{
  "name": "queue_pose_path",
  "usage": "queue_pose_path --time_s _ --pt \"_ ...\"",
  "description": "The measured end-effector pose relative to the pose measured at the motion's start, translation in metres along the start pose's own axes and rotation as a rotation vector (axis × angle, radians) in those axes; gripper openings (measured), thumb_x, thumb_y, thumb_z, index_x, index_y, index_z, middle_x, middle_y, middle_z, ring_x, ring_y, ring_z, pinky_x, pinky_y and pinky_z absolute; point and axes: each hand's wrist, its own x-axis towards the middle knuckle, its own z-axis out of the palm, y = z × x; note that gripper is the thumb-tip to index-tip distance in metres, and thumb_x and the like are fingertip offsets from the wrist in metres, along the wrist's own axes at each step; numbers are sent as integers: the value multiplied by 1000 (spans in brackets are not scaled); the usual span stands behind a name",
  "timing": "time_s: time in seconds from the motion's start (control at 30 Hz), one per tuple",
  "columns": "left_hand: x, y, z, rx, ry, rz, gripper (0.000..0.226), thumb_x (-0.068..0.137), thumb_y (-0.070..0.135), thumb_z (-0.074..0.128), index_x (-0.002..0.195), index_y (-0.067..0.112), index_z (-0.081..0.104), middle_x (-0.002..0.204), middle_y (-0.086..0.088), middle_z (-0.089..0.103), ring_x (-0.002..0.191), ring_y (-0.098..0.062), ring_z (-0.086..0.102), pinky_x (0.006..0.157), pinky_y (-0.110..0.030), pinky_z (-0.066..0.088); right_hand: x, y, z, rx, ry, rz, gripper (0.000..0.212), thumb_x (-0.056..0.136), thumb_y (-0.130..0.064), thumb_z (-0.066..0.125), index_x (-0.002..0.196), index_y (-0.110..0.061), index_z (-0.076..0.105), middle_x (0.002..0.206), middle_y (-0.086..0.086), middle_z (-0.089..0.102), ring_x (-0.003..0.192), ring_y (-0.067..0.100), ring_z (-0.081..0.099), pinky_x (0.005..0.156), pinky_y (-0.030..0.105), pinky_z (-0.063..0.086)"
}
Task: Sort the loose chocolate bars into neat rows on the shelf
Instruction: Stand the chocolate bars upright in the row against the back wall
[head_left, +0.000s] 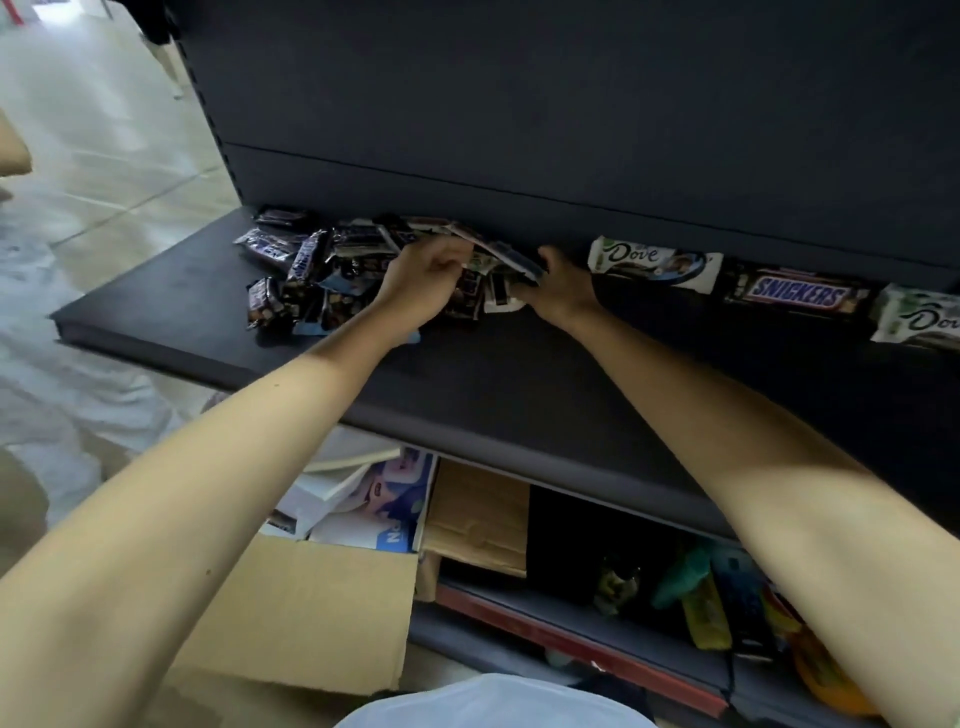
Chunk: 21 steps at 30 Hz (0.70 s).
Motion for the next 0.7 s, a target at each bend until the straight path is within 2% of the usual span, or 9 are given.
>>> queue_pose_path --time_s 0.03,0.1,0.2,0.27,0.33,0.4,0.5,0.6,0.7 --pt "-4 -2 -4 5 -8 1 30 95 7 42 117 19 59 112 7 61 113 -12 55 97 -29 44 4 -1 2 -40 -14 20 65 89 -35 58 141 -7 32 144 13 40 131 29 39 104 32 32" --pt "-10 -4 -9 3 -36 11 30 94 7 42 115 20 59 107 9 60 110 -11 55 96 -29 44 9 -2 3 -106 -2 27 59 88 -37 59 136 -7 40 139 14 46 126 30 45 101 34 37" --pt "-15 -4 -12 -28 -51 9 27 94 6 42 109 22 59 106 8 61 99 -7 57 92 -27 45 11 -5 3 -121 65 -14 40 87 -30 61 119 -6 58 119 13 62 109 27 58 86 32 46" --pt "-17 -2 -11 -48 -58 -13 25 96 8 40 107 22 58 106 7 61 90 -3 58 85 -24 46 13 -4 4 -98 99 -36 28 91 -28 56 103 -5 65 103 13 66 97 26 61 76 30 45" --pt "-18 0 -7 -59 -64 -38 25 97 9 40 111 20 58 107 6 60 90 -5 58 80 -22 47 13 -2 2 -21 139 -14 33 95 -26 47 86 1 64 88 18 65 85 29 61 70 33 44" --pt "-18 0 -2 -60 -57 -55 26 97 10 41 116 17 58 109 5 60 93 -8 58 81 -23 47 11 0 0 133 163 13 38 96 -25 44 89 7 63 83 20 66 78 27 63 70 37 48" --pt "-15 -4 4 -73 -5 -68 29 94 11 44 119 20 55 113 7 57 104 -14 59 91 -30 48 -1 1 -6 331 145 14 34 97 -26 43 100 3 61 69 1 58 60 7 57 60 26 47" --pt "-11 -5 12 -97 93 -65 36 91 17 49 126 23 49 125 5 51 113 -20 55 97 -41 47 -16 5 -13 456 96 36 30 98 -28 42 112 -7 58 75 -6 54 61 3 52 55 14 46" --pt "-8 1 23 -185 160 -38 39 89 23 53 127 24 44 123 4 51 112 -20 53 95 -41 47 -30 11 -24 576 41 74 31 99 -28 41 122 -10 53 79 -5 52 63 5 49 57 15 47"
